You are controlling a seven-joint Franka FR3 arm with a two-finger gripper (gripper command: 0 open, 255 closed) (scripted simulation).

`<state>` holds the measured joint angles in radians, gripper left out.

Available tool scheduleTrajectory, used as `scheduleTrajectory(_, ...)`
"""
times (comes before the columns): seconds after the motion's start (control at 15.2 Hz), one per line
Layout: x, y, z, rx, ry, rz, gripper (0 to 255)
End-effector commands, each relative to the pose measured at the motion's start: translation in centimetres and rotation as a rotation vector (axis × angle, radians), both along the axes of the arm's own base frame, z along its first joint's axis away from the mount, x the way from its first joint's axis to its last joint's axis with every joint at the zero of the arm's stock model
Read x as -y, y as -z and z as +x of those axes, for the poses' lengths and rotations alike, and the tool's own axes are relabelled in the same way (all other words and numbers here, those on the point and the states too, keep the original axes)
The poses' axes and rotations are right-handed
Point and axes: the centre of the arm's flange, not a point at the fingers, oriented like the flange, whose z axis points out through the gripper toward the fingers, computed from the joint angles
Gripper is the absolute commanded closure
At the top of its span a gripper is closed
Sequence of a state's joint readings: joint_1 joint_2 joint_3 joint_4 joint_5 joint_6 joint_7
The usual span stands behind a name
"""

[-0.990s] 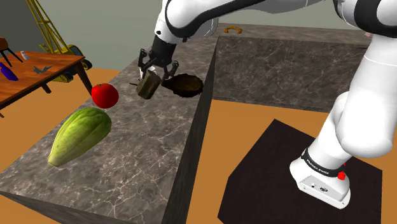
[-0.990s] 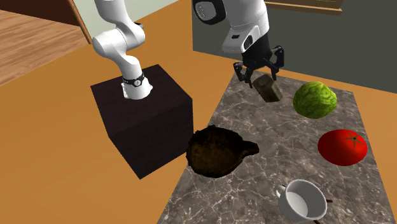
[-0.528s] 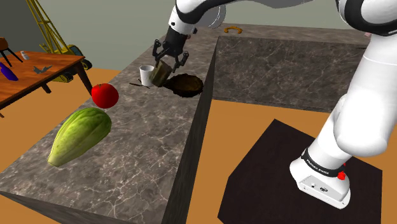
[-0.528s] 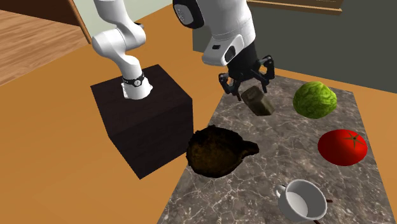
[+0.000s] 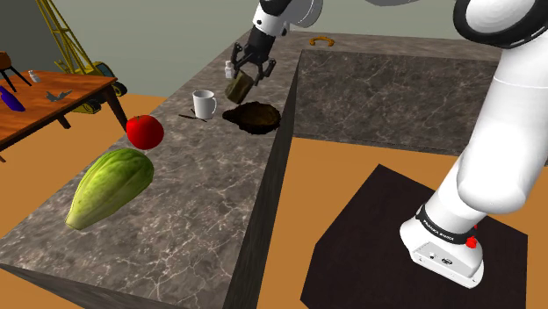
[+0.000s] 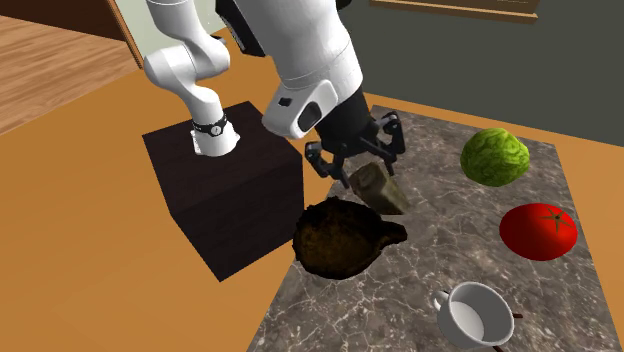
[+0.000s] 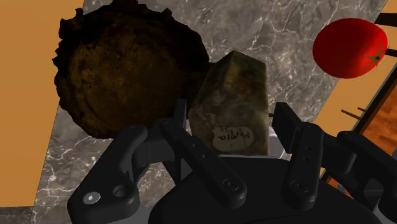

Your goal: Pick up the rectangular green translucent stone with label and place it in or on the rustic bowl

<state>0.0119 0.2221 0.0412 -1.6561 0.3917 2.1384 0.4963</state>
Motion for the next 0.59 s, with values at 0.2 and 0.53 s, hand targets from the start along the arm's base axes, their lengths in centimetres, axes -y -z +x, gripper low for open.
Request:
scheduleTrajectory(0.2, 6.8, -0.4, 1.8, 0.001, -0.002, 0.000, 255)
scheduleTrajectory(0.53, 6.8, 2.2, 1.8, 0.001, -0.002, 0.000, 255)
